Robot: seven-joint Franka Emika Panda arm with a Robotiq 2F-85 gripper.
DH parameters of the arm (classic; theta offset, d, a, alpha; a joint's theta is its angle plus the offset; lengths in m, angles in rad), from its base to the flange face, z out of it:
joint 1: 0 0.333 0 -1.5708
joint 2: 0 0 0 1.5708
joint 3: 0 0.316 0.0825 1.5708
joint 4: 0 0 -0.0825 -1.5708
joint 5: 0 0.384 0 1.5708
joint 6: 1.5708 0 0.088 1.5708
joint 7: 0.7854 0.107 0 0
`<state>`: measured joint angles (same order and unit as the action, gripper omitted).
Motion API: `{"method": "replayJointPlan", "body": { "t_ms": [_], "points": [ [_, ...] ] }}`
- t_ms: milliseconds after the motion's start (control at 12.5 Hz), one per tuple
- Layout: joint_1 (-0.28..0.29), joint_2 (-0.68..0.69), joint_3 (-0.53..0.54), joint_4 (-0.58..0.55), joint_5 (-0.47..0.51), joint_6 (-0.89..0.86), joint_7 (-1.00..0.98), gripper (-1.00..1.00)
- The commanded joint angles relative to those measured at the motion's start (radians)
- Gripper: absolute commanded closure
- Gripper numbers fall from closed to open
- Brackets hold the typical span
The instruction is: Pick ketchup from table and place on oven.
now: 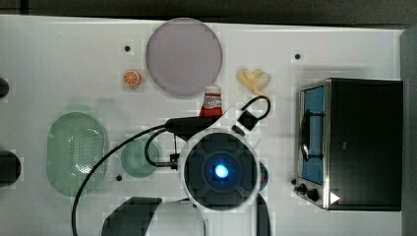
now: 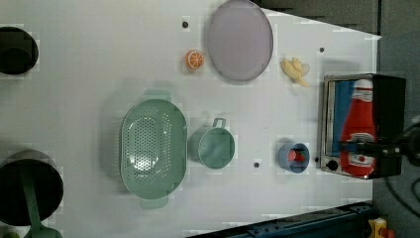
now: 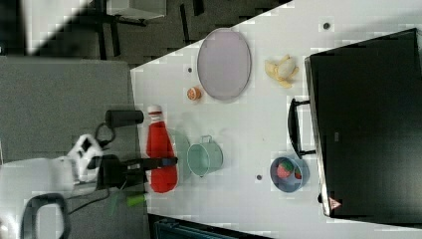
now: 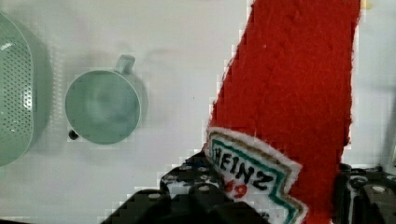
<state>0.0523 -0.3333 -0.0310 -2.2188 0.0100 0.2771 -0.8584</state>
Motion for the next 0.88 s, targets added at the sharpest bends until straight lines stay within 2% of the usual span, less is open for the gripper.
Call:
{"method": "replayJointPlan", "body": {
  "t_ms": [80,480,880],
  "points": [
    [-0.039,0.032,-0.085,0.111,-0.011,-0.083,0.0,-0.22],
    [-0.068,0.108,-0.308,0.222,-0.016,-0.094,-0.01,-0.22],
    [-0.082,0.291,-0.521,0.344,-0.019,-0.001,-0.058,-0.22]
  ]
}}
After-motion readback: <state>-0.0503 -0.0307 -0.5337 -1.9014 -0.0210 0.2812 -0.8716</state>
